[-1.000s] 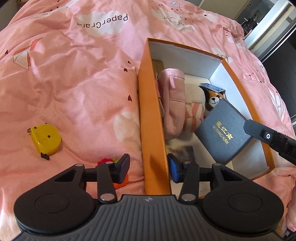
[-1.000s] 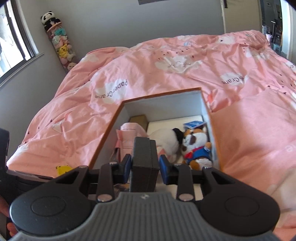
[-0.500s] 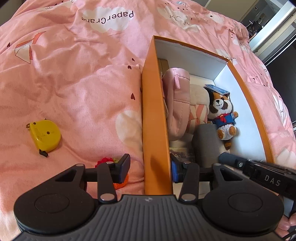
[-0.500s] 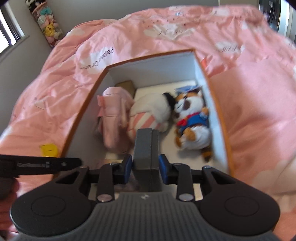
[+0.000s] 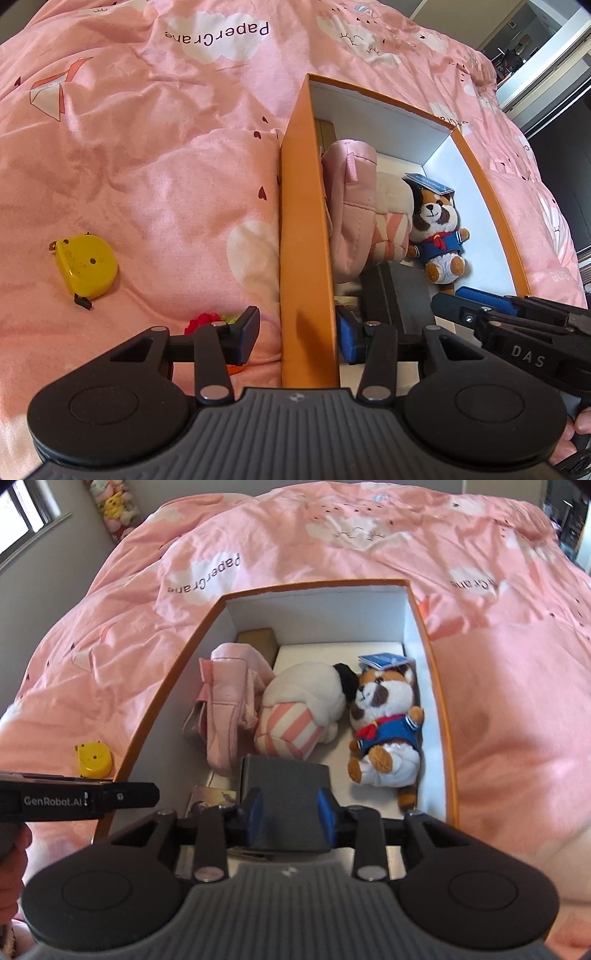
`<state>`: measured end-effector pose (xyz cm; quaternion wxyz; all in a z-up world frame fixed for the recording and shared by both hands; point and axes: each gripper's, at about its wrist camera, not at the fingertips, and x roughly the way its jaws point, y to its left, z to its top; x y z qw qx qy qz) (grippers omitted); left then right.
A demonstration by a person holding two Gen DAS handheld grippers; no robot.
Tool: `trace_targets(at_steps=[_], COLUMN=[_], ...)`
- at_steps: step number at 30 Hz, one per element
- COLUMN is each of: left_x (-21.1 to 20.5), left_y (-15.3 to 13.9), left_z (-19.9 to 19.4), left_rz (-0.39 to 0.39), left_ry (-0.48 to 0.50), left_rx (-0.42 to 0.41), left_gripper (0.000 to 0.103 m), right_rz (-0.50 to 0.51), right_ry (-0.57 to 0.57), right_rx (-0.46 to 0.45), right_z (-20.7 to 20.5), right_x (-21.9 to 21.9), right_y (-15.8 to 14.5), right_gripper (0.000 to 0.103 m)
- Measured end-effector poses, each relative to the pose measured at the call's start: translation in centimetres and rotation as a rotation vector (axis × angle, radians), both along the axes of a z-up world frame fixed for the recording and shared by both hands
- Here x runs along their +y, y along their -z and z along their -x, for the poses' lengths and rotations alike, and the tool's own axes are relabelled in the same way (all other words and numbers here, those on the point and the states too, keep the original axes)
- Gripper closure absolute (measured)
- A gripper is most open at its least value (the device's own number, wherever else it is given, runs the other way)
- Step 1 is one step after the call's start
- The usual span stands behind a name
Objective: Organize objects
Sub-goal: 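Lower the dark grey box onto the shoebox floor beside the photo card with the right gripper, then open the right gripper to release the dark grey box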
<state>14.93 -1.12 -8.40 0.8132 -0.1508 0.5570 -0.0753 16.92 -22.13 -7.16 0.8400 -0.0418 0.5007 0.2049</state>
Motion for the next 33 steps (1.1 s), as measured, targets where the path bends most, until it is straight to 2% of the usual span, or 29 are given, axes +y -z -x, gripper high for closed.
trace_targets(at_steps=[1, 2, 4, 7, 9, 10, 11, 17, 25, 33], left_x=[0.0, 0.1, 0.1, 0.1, 0.0, 0.0, 0.0, 0.0, 0.2, 0.1], left_y=[0.0, 0.0, 0.0, 0.0, 0.1, 0.1, 0.1, 0.3, 0.4, 0.2], left_z=[0.0, 0.0, 0.0, -0.1, -0.1, -0.1, -0.1, -0.2, -0.1, 0.1], left_rz=[0.002, 0.004, 0.009, 0.010, 0.009, 0.008, 0.006, 0.008, 0.001, 0.009], left_ry=[-0.002, -0.004, -0.004, -0.005, -0.005, -0.004, -0.004, -0.006, -0.011, -0.009], left_rx=[0.000, 0.000, 0.000, 0.003, 0.004, 0.004, 0.004, 0.007, 0.007, -0.014], left_gripper=[0.051, 0.051, 0.051, 0.051, 0.051, 0.051, 0.051, 0.051, 0.051, 0.051], right_rz=[0.018, 0.039, 0.079, 0.126, 0.172, 0.195, 0.204, 0.191, 0.190, 0.219], right_ry=[-0.023, -0.058, -0.109, -0.131, -0.149, -0.153, -0.159, -0.127, -0.060, -0.043], right_rx=[-0.004, -0.002, 0.002, 0.022, 0.028, 0.034, 0.047, 0.100, 0.115, 0.143], right_z=[-0.1, 0.0, -0.1, -0.7, -1.3, -1.5, -1.5, -2.0, -2.5, -1.7], right_x=[0.6, 1.2, 2.3, 3.0, 3.5, 3.5, 3.5, 2.4, 2.7, 1.6], right_y=[0.1, 0.3, 0.8, 1.6, 2.1, 2.3, 2.5, 2.9, 3.2, 3.0], right_gripper=[0.063, 0.054, 0.047, 0.048, 0.053, 0.059, 0.060, 0.061, 0.061, 0.061])
